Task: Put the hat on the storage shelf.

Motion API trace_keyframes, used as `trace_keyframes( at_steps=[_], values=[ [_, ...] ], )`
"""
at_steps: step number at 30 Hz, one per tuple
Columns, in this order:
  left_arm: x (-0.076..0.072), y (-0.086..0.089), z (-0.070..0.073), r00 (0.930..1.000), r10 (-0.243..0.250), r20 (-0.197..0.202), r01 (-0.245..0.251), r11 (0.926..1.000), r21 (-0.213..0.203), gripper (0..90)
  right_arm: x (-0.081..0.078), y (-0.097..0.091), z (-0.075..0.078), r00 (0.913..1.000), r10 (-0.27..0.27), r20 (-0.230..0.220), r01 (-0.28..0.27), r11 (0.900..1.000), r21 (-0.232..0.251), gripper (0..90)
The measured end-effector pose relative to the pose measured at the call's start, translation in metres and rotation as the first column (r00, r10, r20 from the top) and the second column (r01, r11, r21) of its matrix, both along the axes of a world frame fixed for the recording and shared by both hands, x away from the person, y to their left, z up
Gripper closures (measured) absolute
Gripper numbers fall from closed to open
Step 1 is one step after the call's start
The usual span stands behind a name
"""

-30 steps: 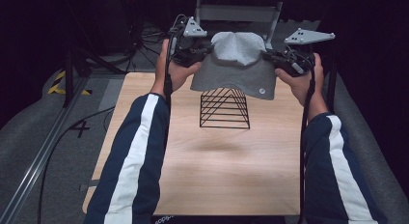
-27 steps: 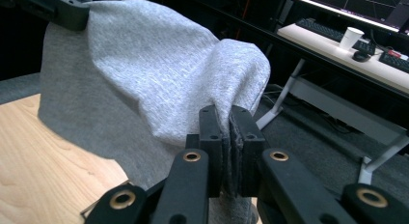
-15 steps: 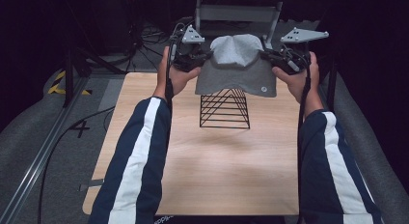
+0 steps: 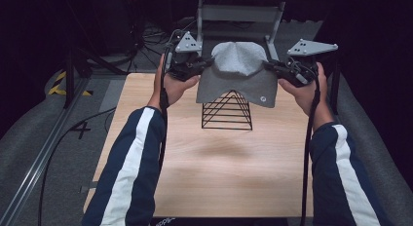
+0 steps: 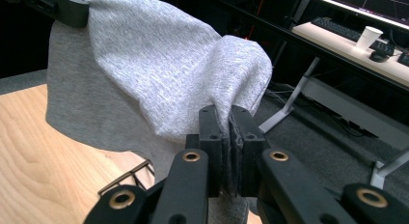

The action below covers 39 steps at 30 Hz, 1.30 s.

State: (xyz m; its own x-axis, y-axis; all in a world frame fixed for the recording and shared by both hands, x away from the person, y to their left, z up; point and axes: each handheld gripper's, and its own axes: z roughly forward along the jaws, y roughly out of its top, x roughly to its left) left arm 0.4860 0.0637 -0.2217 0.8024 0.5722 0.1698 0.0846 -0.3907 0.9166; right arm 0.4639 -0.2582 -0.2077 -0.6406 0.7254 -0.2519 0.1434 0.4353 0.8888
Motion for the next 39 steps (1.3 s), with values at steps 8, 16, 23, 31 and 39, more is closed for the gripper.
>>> trace_keyframes(
  at_steps=[8, 16, 23, 31, 39],
  values=[
    [0.004, 0.0, -0.017, 0.9994, 0.016, -0.031, -0.016, 0.9998, 0.012, 84.6, -0.001, 0.004, -0.011, 0.9999, 0.005, -0.013, -0.005, 0.9998, -0.019, 85.1],
    [0.013, -0.003, -0.041, 0.9971, 0.021, -0.073, -0.019, 0.9995, 0.024, 84.6, 0.008, 0.003, -0.029, 0.9988, 0.01, -0.048, -0.011, 0.9999, -0.01, 85.1],
    [0.017, -0.003, -0.07, 0.993, 0.024, -0.116, -0.021, 0.9994, 0.029, 84.6, 0.013, 0.002, -0.057, 0.9956, 0.023, -0.091, -0.023, 0.9997, -0.002, 85.1],
    [0.015, -0.002, -0.1, 0.9867, 0.015, -0.162, -0.014, 0.9999, 0.005, 84.5, 0.012, -0.001, -0.091, 0.9889, 0.028, -0.146, -0.028, 0.9996, 0.0, 85.1],
    [0.014, -0.001, -0.122, 0.9825, 0.016, -0.185, -0.012, 0.9997, 0.023, 84.6, 0.01, -0.004, -0.12, 0.9821, 0.025, -0.187, -0.026, 0.9996, -0.007, 85.1]
  ],
)
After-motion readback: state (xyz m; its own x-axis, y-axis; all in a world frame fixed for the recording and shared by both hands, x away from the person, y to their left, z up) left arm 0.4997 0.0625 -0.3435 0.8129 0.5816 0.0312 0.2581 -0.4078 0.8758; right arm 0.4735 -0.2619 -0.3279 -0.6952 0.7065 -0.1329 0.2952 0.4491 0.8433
